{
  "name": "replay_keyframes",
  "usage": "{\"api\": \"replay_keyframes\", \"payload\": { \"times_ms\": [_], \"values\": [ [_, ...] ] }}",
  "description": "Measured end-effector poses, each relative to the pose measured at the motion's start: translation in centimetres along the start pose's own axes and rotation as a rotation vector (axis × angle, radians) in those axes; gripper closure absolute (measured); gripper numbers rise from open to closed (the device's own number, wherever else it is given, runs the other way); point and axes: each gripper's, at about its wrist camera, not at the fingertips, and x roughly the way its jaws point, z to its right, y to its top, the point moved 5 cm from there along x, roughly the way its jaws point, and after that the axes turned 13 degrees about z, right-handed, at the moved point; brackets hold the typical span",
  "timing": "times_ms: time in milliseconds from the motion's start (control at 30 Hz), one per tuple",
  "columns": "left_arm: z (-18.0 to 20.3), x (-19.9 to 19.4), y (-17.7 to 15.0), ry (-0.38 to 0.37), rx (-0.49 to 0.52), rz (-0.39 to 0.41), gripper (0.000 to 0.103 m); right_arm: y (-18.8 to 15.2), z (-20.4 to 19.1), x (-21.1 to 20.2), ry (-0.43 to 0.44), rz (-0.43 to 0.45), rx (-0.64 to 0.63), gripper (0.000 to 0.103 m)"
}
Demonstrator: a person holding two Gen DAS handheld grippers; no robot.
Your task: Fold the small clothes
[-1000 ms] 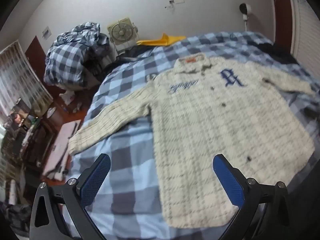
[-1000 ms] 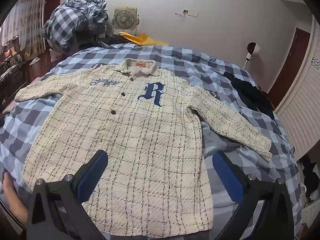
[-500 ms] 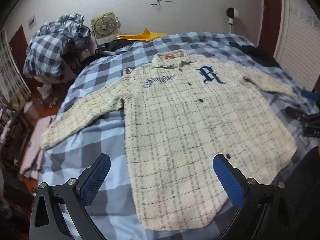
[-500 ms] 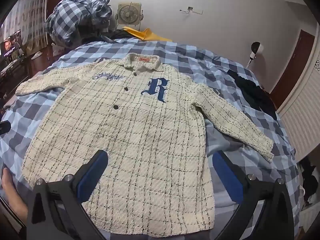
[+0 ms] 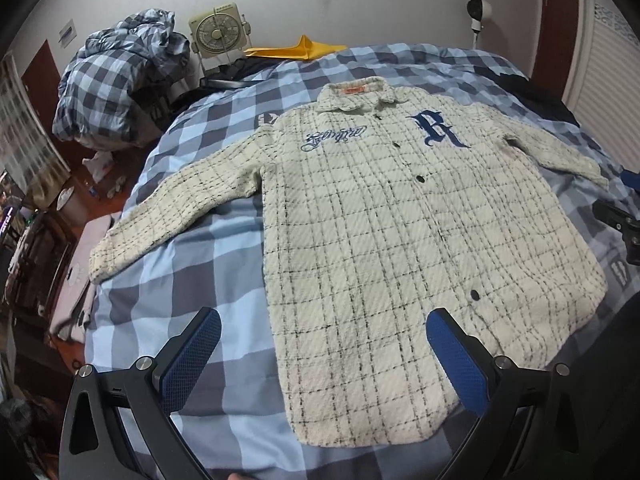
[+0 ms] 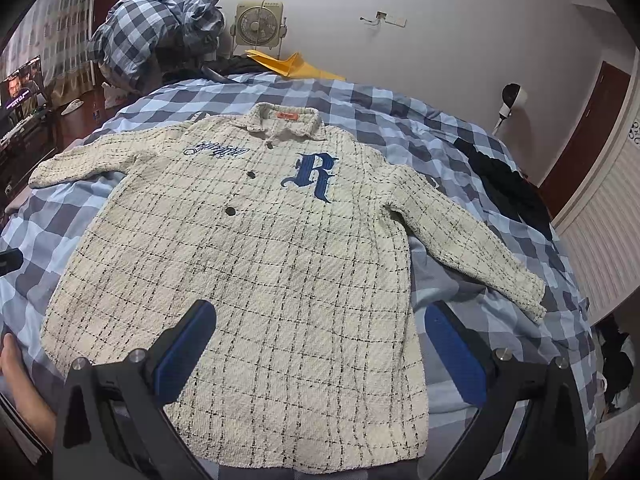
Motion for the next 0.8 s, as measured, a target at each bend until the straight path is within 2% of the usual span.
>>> {"api": "replay_keyframes", "payload": {
  "times_ms": [367,567,700,800],
  "values": [
    [-0.9,0.1,0.2,0.019,-0.030,-0.005,0.000,-0.2,0.0,0.3,-0.020,-0.031,-0.003,0.001],
    [-1.5,0.0,0.4,0.042,-0.048,0.016,0.000,0.8,2.3,-1.3,0.006,-0.014,0.093,0.001],
    [-1.9,0.1,0.6,0.062,-0.058,0.023,0.000,1.5,5.0,-1.8,-0.048,-0.006,0.124,0.001],
    [-2.3,0.3,0.8,0.064,-0.079,0.024,0.000,1.1,6.1,-1.0,-0.092,-0.054,0.132,0.001]
  ]
}}
